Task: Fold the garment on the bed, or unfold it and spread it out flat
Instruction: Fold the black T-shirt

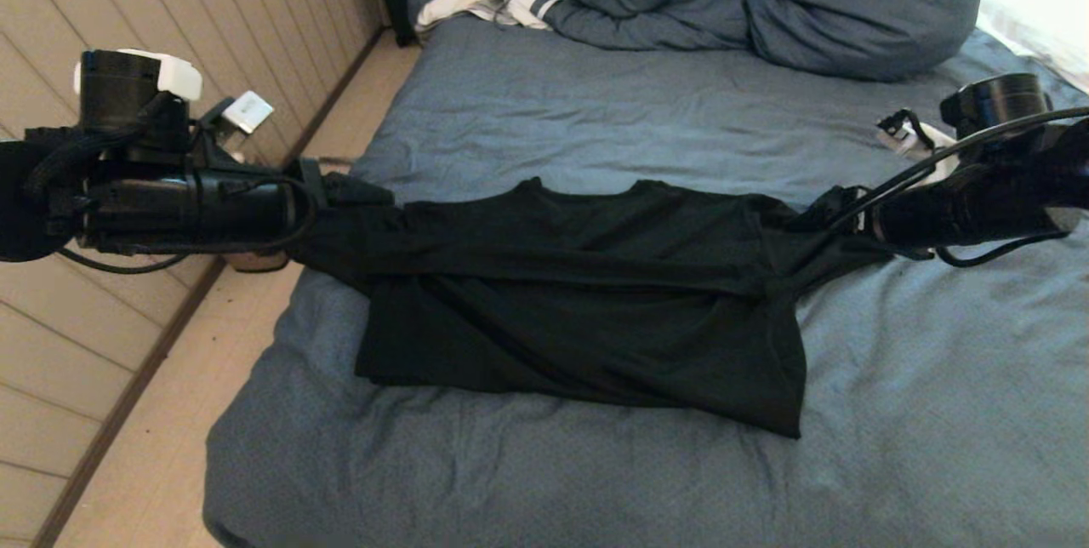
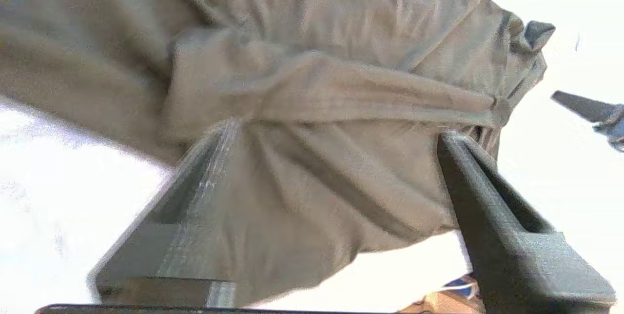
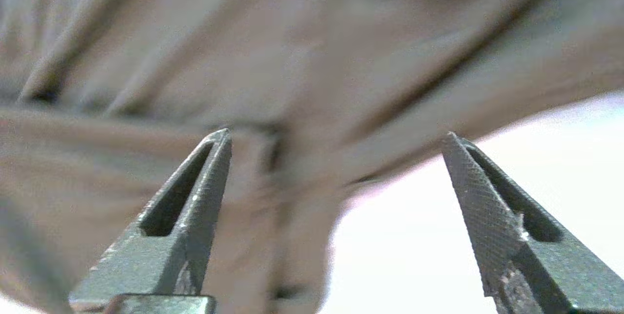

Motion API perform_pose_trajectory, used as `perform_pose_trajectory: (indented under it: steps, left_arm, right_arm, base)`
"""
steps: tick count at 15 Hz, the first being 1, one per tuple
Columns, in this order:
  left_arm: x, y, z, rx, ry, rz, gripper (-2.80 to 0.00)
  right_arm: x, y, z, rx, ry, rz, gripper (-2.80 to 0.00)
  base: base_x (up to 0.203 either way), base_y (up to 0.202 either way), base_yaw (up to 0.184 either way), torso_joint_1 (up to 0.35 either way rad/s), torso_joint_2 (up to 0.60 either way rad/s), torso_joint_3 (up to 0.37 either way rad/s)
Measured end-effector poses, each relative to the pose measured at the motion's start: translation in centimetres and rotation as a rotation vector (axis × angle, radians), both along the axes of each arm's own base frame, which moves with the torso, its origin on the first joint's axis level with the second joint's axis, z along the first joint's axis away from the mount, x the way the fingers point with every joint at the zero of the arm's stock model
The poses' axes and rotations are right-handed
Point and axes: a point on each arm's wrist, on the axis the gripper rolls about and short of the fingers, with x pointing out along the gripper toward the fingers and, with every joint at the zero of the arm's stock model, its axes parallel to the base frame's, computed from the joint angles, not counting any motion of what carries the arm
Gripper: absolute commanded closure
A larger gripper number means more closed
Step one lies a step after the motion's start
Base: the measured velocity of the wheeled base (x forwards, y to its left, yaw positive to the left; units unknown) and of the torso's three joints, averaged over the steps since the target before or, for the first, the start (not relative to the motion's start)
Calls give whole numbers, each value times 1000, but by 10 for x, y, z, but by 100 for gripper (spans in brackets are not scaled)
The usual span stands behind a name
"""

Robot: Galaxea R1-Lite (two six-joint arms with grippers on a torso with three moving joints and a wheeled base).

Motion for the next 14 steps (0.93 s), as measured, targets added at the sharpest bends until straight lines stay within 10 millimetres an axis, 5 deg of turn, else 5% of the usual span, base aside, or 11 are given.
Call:
perform_pose_trajectory:
  steps: [12,13,14]
  left_arm:
    - [-32,19,12,12,54,52,0]
    - [-32,19,12,12,58,53,0]
    - [-33,19,11,13,61,53,0]
  right_arm:
    - [37,-96,6,-156,-62,-142,0]
    - [41,-99,10,-170,-66,-138,-17]
    - [45,-101,12,-190,-63,-127,-280]
  base:
    - [0,0,0,0,0,0]
    - [0,0,0,0,0,0]
    - [0,0,0,0,0,0]
